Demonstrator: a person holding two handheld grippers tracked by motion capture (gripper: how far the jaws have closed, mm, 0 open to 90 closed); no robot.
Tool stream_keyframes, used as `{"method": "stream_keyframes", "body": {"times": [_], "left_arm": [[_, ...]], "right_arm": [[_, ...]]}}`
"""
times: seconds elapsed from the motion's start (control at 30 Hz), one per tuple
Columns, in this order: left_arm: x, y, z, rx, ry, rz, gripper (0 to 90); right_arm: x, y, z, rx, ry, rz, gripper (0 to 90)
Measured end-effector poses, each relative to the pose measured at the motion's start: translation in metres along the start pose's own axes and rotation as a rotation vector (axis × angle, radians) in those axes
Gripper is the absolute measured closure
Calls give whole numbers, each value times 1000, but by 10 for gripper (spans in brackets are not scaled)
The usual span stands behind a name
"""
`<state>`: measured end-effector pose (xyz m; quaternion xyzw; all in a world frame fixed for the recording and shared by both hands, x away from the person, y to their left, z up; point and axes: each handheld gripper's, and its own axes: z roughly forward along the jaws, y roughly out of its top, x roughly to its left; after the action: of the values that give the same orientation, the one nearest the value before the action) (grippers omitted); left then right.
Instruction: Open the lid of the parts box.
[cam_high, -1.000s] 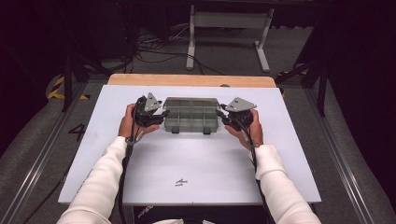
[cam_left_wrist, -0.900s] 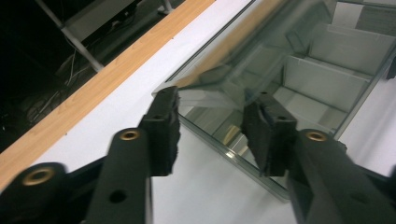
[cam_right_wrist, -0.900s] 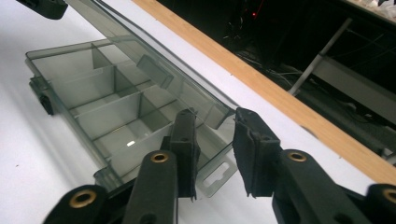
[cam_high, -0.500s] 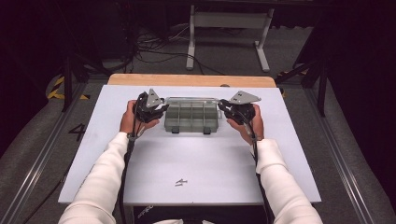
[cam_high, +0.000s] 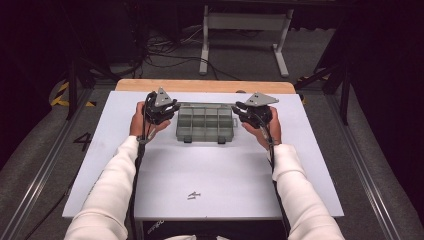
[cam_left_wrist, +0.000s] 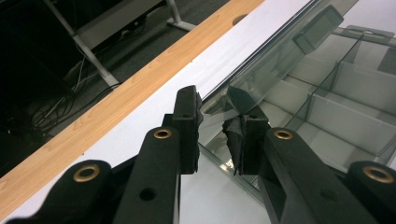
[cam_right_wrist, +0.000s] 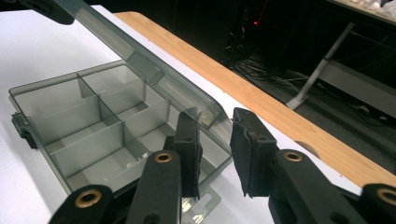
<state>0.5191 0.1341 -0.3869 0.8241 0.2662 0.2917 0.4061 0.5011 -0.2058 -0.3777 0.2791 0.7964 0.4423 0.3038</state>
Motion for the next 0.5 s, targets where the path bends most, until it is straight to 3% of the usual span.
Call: {"method": "stream_keyframes", "body": {"times": [0.13,0.5], "left_arm": [[1,0,0,2,-5,-16,756],[3,5,-3,21,-18,2,763]], "right_arm": [[0,3,0,4,-12,-17,764],[0,10,-1,28,-35,-31,785]]}}
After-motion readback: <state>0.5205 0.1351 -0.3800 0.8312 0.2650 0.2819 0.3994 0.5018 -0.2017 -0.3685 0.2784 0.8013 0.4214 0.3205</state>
